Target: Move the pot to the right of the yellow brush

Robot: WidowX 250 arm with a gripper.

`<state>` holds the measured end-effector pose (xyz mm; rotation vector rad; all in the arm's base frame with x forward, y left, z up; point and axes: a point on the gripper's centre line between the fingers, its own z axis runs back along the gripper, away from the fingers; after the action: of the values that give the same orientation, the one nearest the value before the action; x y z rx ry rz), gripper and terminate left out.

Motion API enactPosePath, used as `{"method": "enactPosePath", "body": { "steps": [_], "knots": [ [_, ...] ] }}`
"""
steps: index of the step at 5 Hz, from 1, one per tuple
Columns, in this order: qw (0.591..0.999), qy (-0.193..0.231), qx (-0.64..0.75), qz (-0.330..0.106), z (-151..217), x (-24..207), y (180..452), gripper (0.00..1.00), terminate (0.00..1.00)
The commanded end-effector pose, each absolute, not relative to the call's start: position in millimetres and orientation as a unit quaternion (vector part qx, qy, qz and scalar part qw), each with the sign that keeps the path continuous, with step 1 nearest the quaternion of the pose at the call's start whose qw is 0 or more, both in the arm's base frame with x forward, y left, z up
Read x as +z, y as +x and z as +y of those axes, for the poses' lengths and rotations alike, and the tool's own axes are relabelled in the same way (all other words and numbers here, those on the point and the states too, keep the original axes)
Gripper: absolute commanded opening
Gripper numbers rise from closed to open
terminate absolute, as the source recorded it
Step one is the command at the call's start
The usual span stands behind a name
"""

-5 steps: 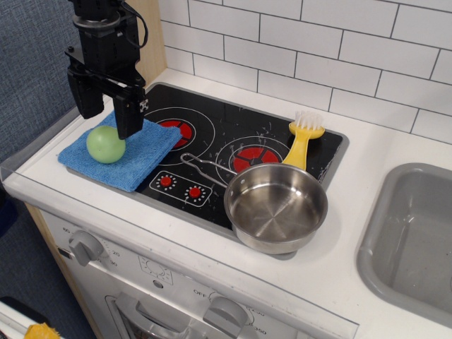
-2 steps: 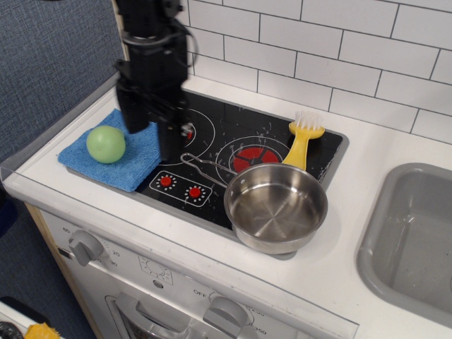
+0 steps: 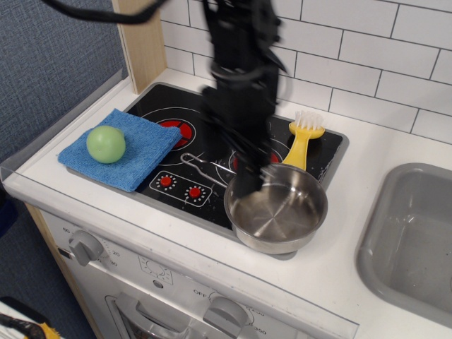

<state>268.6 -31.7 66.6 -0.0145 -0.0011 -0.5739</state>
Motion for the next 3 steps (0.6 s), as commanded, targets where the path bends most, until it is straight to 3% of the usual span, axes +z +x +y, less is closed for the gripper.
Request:
{"method": "enactPosePath", "body": {
  "steps": [1,3],
  "knots": [
    [0.944,-0.009,-0.33,-0.023,-101,46,254,1.0,0.0],
    [0.946,0.0,-0.325,-0.001,-108,23,258,1.0,0.0]
  ]
}}
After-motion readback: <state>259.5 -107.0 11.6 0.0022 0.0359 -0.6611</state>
